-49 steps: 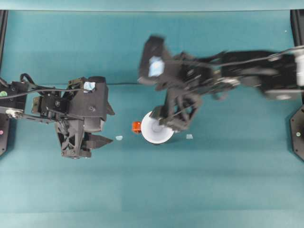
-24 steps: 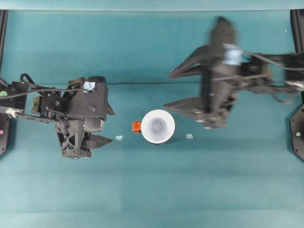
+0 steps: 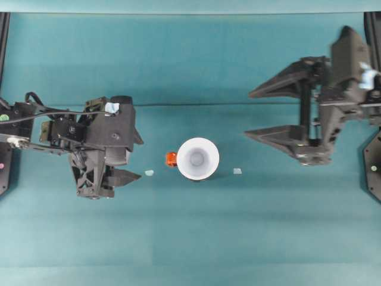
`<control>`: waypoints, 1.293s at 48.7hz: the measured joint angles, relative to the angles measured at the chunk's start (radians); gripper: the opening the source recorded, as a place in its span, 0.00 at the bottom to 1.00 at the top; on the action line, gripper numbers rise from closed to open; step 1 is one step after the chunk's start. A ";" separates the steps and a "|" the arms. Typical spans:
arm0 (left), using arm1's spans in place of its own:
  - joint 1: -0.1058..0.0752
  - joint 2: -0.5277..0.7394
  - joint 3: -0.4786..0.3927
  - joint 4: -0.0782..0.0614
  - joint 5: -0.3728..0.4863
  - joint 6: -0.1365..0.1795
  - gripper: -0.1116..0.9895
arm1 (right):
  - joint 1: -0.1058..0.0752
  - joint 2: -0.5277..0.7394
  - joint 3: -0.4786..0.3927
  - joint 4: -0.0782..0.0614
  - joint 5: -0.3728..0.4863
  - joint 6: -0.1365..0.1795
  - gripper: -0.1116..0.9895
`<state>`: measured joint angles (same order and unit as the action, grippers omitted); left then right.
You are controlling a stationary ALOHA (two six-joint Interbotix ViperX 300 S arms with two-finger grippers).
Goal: Put the paper cup into the moved red handle cup holder.
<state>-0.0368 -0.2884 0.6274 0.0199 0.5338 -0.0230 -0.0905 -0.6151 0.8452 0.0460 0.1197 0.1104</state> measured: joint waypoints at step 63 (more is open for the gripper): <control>-0.002 -0.015 0.017 0.000 0.000 0.000 0.91 | 0.023 -0.169 0.187 -0.031 -0.052 -0.002 0.90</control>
<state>-0.0383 -0.3037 0.6443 0.0199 0.5338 -0.0230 -0.0675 -0.7839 1.0324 0.0153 0.0675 0.1089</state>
